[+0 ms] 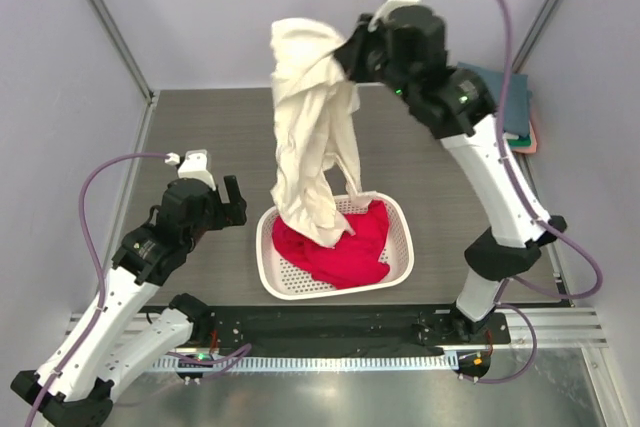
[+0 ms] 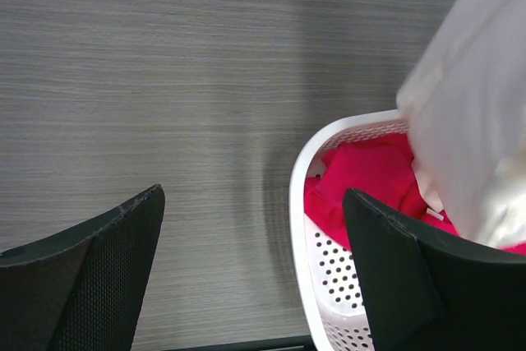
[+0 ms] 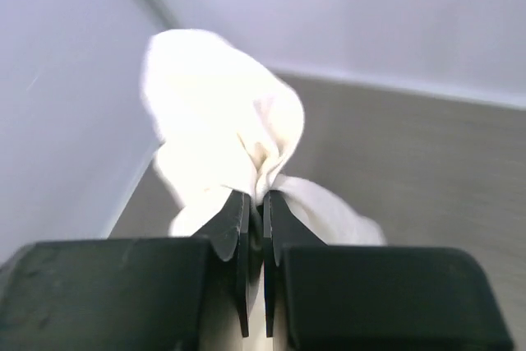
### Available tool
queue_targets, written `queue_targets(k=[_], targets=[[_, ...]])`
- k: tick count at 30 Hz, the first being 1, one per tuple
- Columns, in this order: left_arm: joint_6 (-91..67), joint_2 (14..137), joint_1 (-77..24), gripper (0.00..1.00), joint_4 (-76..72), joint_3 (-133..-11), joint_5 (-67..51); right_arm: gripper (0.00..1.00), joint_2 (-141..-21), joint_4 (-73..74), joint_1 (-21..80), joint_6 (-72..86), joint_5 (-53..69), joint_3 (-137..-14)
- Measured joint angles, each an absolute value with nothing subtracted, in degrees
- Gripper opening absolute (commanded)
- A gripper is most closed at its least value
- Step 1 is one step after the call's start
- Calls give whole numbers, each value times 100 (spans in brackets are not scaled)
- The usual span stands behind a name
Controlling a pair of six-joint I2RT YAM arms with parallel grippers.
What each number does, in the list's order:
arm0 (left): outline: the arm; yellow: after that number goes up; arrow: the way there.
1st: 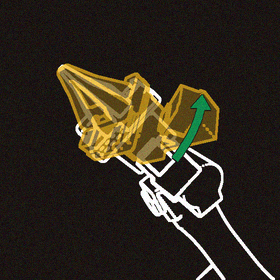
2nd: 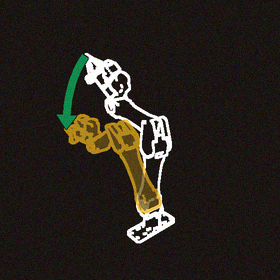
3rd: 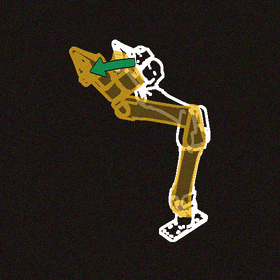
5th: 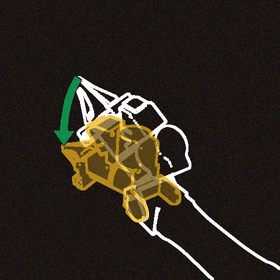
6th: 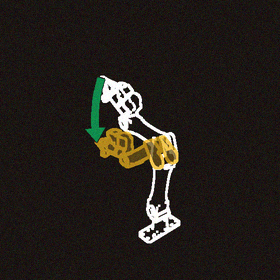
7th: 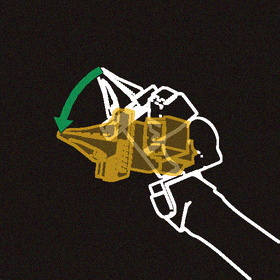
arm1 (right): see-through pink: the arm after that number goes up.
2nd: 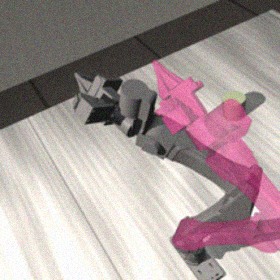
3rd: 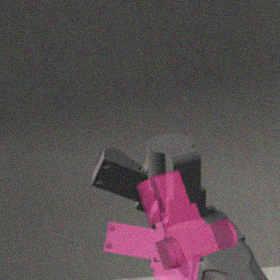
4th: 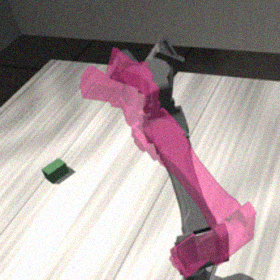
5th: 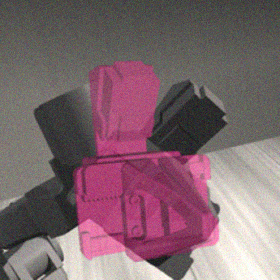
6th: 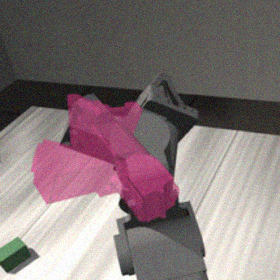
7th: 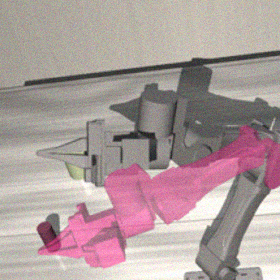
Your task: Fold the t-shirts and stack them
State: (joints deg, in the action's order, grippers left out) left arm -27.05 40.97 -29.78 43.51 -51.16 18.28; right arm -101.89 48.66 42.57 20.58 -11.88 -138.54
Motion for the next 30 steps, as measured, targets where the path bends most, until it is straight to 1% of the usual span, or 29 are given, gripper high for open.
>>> queue_targets(k=[2,5,8,9,10,12,14,16,19,20,22,23,24,25,27,28,29,30], targets=[[-2707,4097,-2978,90,4353,-5116,1848,1,-9961,4724,3651,1986,-1396,-13618],[-2709,4099,-2978,90,4351,-5107,1850,1,-9723,4268,2768,1959,-1710,-12505],[-2720,4152,-2978,90,4351,-5085,1844,55,-9931,3938,1959,2062,-1673,-11284],[-2724,4198,-2978,90,4351,-5076,1837,77,-10077,3839,1726,2108,-1603,-10853],[-2735,4252,-2978,90,4353,-5070,1800,82,-10245,3804,1538,2150,-1525,-10440],[-2775,4403,-2978,90,4346,-5059,1680,87,-10532,3771,1210,2152,-1374,-9531],[-2810,4646,-2978,90,4340,-5054,1441,88,-10615,3859,1114,2158,-1199,-8851],[-2904,4932,-2978,89,4320,-5041,1114,88,-10556,3948,1160,2167,-1002,-8401],[-3131,5395,-3022,87,4228,-4877,670,88,-10167,3848,1258,2171,-746,-8084],[-3242,5548,-3076,80,4222,-4766,561,88,-9909,3767,1293,2171,-635,-7970],[-3389,5767,-3205,72,4222,-4613,456,88,-9404,3588,1328,2176,-464,-7787],[-3465,5920,-3273,62,4224,-4545,395,88,-9155,3503,1330,2176,-366,-7712],[-3562,6060,-3319,55,4226,-4519,362,89,-8923,3389,1328,2180,-257,-7640],[-3629,6241,-3356,40,4219,-4506,346,88,-8783,3297,1328,2185,-180,-7577],[-3763,6626,-3376,21,4217,-4506,416,88,-8606,3079,1328,2200,-21,-7406],[-3789,6805,-3376,5,4228,-4510,484,88,-8586,3004,1326,2209,47,-7308],[-3892,7030,-3374,0,4300,-4560,532,88,-8591,2950,1326,2220,110,-7212],[-3909,7210,-3374,0,4456,-4733,644,88,-8630,2923,1326,2228,174,-7096]])
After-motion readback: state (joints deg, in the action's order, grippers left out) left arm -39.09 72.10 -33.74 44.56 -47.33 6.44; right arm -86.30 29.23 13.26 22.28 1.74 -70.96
